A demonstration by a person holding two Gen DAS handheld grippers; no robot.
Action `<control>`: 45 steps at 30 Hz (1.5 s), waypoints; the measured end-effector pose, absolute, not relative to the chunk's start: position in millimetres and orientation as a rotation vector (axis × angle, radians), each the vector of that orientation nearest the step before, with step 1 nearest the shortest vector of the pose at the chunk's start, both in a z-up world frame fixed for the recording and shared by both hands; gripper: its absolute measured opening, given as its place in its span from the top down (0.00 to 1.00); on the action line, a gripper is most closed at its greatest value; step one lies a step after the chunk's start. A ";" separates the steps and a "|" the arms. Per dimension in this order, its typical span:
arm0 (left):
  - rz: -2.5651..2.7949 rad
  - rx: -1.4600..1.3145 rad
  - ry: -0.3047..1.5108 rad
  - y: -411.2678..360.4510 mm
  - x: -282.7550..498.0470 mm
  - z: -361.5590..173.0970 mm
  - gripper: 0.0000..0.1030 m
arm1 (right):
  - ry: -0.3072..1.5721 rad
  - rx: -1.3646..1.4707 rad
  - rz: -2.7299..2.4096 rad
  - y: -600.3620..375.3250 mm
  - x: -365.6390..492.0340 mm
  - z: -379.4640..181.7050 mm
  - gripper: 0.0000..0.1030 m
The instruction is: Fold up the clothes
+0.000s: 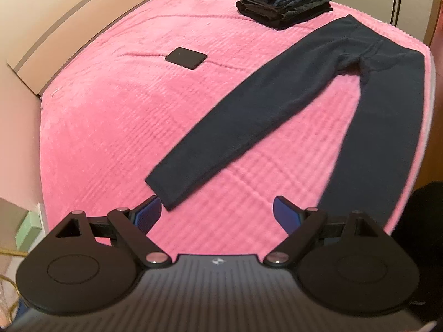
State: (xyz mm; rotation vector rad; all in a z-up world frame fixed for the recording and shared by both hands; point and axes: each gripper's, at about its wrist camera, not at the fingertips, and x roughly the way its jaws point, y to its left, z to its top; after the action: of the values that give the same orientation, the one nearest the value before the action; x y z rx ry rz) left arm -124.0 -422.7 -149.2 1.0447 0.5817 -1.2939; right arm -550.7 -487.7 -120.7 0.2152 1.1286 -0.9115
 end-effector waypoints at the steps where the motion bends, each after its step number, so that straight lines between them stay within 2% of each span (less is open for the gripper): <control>1: -1.290 1.048 0.572 -431.4 -119.5 -149.0 0.18 | 1.137 0.201 -0.903 -495.4 -553.6 -120.8 0.00; 2: -1.280 1.053 0.568 -441.2 -115.3 -149.8 0.19 | 1.145 0.185 -0.893 -504.0 -556.3 -121.1 0.00; 5: -1.226 1.062 0.575 -472.6 -105.5 -155.8 0.33 | 1.175 0.131 -0.853 -545.0 -561.5 -127.8 0.00; 17: -1.105 1.209 0.622 -573.4 -74.8 -205.5 0.34 | 1.227 0.051 -0.565 -739.1 -536.6 -166.6 0.00; 20: -1.142 1.234 0.657 -592.9 -49.0 -227.9 0.37 | 1.244 0.056 -0.537 -763.6 -523.0 -177.1 0.00; 24: -1.215 1.276 0.719 -614.0 -4.2 -271.1 0.55 | 1.230 0.144 -0.584 -775.4 -508.2 -190.5 0.00; 30: -1.332 1.256 0.787 -641.5 63.0 -320.9 0.57 | 1.267 0.189 -0.618 -762.4 -484.4 -226.9 0.00; 31: -1.354 1.259 0.803 -645.3 71.7 -328.3 0.63 | 1.279 0.193 -0.620 -759.6 -481.1 -233.9 0.00; 37: -1.515 1.325 0.855 -650.9 83.0 -340.0 0.75 | 1.337 0.208 -0.615 -751.5 -465.0 -264.5 0.00; 38: -1.534 1.338 0.856 -650.8 82.4 -339.4 0.78 | 1.344 0.208 -0.614 -752.8 -462.7 -266.0 0.00; 40: -1.572 1.365 0.858 -650.6 81.0 -338.3 0.99 | 1.346 0.206 -0.618 -757.7 -459.9 -265.3 0.00; 45: -1.622 1.420 0.812 -644.2 71.5 -325.0 0.99 | 1.340 0.186 -0.644 -786.7 -466.1 -255.6 0.00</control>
State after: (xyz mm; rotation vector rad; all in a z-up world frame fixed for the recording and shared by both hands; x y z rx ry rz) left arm 71.5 -644.2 -325.0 1.4202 0.8116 -1.6215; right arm -466.1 -786.7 -255.6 0.1865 1.3396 -0.6439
